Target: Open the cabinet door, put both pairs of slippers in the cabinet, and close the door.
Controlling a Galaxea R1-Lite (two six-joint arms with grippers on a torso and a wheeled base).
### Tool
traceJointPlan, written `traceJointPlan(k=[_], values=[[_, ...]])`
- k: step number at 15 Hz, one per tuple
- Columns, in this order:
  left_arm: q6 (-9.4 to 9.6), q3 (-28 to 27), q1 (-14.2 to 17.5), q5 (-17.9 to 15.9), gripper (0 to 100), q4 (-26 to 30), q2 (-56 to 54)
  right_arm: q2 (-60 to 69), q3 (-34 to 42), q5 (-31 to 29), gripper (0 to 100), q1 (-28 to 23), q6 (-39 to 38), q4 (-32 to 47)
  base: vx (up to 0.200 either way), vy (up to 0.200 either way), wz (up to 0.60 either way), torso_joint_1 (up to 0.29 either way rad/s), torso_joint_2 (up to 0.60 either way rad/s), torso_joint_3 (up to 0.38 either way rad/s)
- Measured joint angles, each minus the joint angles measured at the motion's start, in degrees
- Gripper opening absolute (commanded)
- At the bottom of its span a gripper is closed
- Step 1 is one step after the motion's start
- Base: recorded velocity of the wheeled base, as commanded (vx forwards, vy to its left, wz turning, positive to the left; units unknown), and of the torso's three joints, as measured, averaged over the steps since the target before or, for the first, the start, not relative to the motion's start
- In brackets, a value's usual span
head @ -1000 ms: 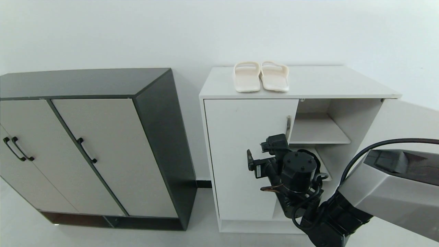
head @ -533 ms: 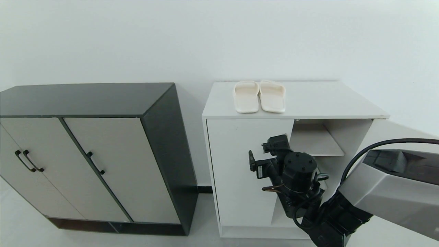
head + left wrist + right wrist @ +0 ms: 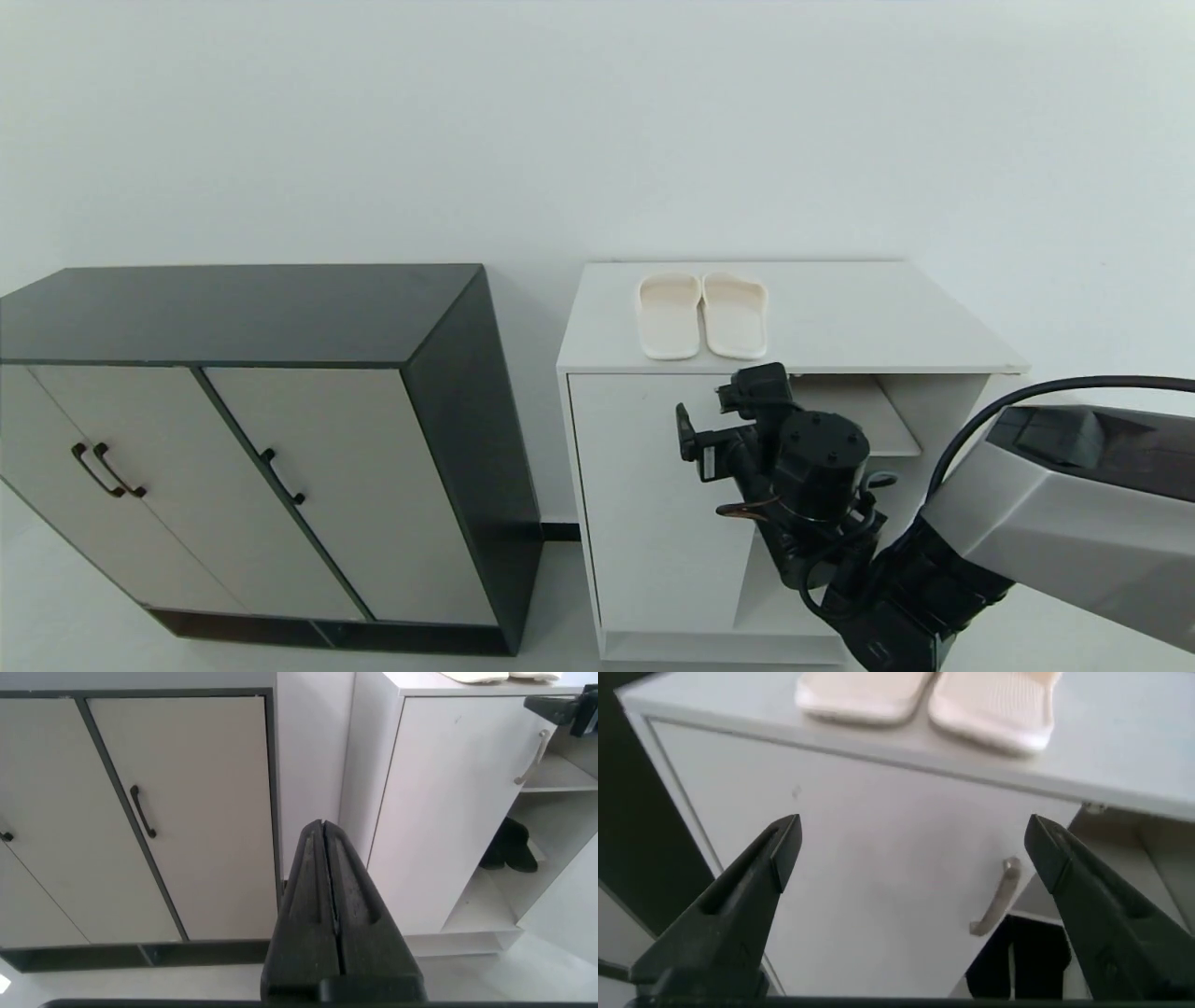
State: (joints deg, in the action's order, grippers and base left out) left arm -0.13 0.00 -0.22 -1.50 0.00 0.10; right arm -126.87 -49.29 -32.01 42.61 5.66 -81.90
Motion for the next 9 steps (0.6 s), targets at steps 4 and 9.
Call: traceJointPlan(k=[4,9], values=[[-0.02,0.0,0.0,0.0,0,0.0,0.0,0.3,1.3,2.1,100,0.0,3.7,-0.4,0.000,0.000,0.00,0.018,-0.04,-0.023],[0.00,0.0,0.0,0.0,0,0.0,0.0,6.9,1.4,1.0,100,1.4,0.0,18.4,0.000,0.000,0.00,0.000,0.00,0.000]])
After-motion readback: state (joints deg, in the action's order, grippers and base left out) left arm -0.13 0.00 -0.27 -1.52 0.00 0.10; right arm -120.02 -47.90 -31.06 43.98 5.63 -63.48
